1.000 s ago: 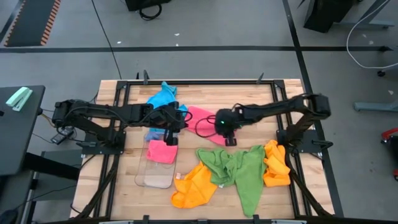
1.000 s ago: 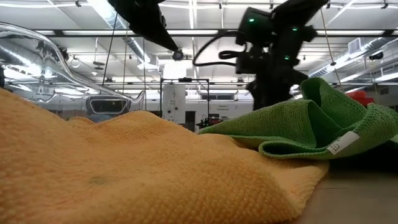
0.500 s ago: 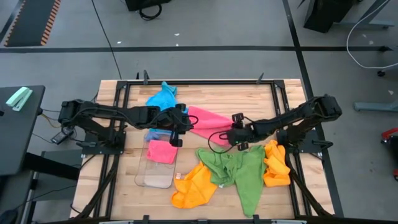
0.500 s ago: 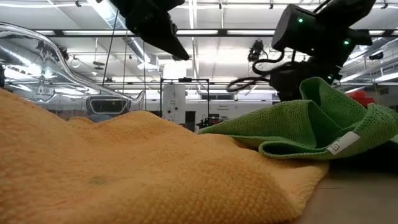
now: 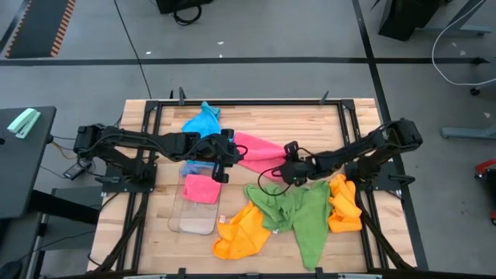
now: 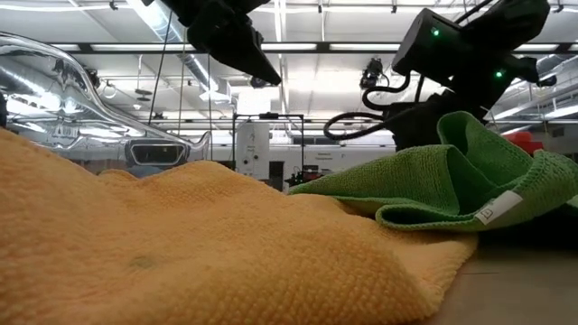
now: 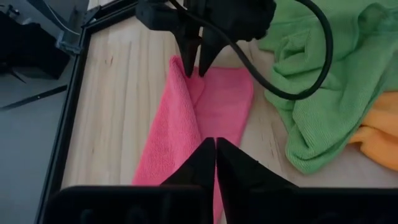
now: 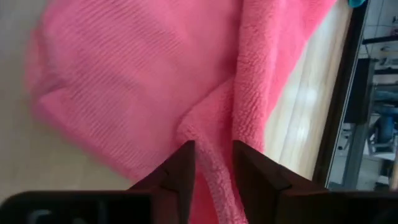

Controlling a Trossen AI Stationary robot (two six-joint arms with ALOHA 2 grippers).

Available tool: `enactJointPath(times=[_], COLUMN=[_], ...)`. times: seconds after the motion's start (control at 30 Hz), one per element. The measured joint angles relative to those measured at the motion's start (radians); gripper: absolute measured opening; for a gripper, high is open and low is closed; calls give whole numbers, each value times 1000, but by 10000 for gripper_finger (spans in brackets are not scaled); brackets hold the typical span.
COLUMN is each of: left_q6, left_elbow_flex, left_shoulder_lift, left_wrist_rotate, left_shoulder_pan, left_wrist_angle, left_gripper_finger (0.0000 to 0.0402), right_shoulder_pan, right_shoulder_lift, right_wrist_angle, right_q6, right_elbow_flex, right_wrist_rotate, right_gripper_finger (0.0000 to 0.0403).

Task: Fold microfiber towels
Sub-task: Fold the pink microfiber cloth

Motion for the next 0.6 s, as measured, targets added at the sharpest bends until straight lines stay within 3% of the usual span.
enactJointPath(times=[0.13,0.23,0.43,0.6], left_q6=[-1,-2,-2,-2], left_elbow_flex=[0,0,0,0], left_shoulder_lift=[0,0,0,0], left_wrist_rotate=[0,0,0,0], left_shoulder_pan=[0,0,0,0], left_wrist_angle=[-2,-10,-12,-13], left_gripper_finger=[28,23,14,19], right_shoulder_pan=[-16,-15,-14,6], right_shoulder_lift=[0,0,0,0], right_wrist_angle=[-21,-35,-56,-58], right_q6=[9,-5,-127,-175], right_elbow_flex=[0,0,0,6], right_wrist_rotate=[-41,-42,-45,-46], right_gripper_finger=[56,44,56,97])
